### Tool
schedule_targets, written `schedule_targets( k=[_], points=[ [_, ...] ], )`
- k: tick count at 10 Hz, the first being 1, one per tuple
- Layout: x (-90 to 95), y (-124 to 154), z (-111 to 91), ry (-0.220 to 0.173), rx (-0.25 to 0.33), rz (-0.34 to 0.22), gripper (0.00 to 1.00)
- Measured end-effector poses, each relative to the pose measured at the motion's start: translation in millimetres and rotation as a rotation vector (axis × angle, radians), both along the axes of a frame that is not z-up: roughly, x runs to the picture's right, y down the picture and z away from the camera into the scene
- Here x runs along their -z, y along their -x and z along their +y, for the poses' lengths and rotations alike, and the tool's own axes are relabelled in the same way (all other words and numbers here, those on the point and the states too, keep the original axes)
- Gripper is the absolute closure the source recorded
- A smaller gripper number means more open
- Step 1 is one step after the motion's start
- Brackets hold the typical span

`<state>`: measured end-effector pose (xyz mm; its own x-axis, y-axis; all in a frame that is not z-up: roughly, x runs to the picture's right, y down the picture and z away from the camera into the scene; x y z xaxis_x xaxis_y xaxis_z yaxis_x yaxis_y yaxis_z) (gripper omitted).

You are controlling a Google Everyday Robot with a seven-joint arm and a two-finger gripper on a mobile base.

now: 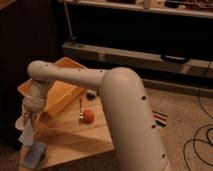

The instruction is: Place towel in paper cup

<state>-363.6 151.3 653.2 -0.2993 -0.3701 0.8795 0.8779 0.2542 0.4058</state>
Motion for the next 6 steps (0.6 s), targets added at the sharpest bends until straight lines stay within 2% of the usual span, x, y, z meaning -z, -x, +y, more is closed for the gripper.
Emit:
schedule_targets(
  k=[1,3,5,6],
  points=[
    [-1.1,-6.2,-4.5,-0.036,0.0,0.03,1.0],
    [-5.1,-15.0,-19.5,-0.079,-0.017,0.068,1.0],
    [-3.6,-19.4,-33.6,-0.108,-0.027,0.096,1.0],
    [-3.5,-18.8,-36.0,-0.107,-0.028,0.1,1.0]
  ],
)
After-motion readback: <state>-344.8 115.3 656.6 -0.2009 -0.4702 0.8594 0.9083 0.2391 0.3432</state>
